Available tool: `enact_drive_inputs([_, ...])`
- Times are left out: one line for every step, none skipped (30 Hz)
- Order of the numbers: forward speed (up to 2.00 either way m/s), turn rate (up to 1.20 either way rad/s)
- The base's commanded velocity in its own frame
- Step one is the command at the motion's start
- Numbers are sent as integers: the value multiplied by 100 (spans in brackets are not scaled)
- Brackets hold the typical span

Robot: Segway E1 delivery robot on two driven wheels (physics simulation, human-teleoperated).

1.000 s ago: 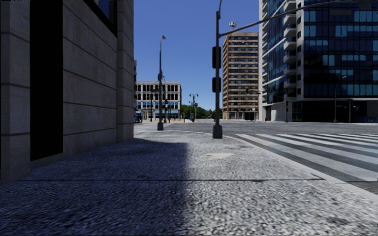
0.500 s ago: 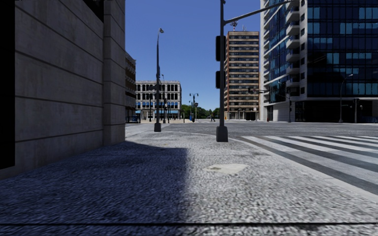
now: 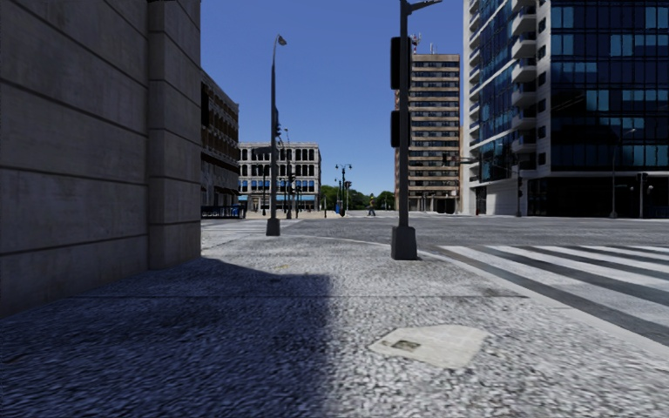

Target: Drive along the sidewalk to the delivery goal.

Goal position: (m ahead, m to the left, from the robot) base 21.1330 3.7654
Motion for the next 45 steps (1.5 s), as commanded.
enact_drive_inputs([200,0])
enact_drive_inputs([200,0])
enact_drive_inputs([200,0])
enact_drive_inputs([200,0])
enact_drive_inputs([200,0])
enact_drive_inputs([200,0])
enact_drive_inputs([200,0])
enact_drive_inputs([200,0])
enact_drive_inputs([200,0])
enact_drive_inputs([200,0])
enact_drive_inputs([200,0])
enact_drive_inputs([200,0])
enact_drive_inputs([200,0])
enact_drive_inputs([200,0])
enact_drive_inputs([200,0])
enact_drive_inputs([200,0])
enact_drive_inputs([200,0])
enact_drive_inputs([200,0])
enact_drive_inputs([200,0])
enact_drive_inputs([200,0])
enact_drive_inputs([200,0])
enact_drive_inputs([200,0])
enact_drive_inputs([200,0])
enact_drive_inputs([200,0])
enact_drive_inputs([200,0])
enact_drive_inputs([200,0])
enact_drive_inputs([200,0])
enact_drive_inputs([200,0])
enact_drive_inputs([200,0])
enact_drive_inputs([200,0])
enact_drive_inputs([200,0])
enact_drive_inputs([200,0])
enact_drive_inputs([200,0])
enact_drive_inputs([200,0])
enact_drive_inputs([200,0])
enact_drive_inputs([200,4])
enact_drive_inputs([200,11])
enact_drive_inputs([200,11])
enact_drive_inputs([200,16])
enact_drive_inputs([200,17])
enact_drive_inputs([200,18])
enact_drive_inputs([200,18])
enact_drive_inputs([200,20])
enact_drive_inputs([200,23])
enact_drive_inputs([200,26])
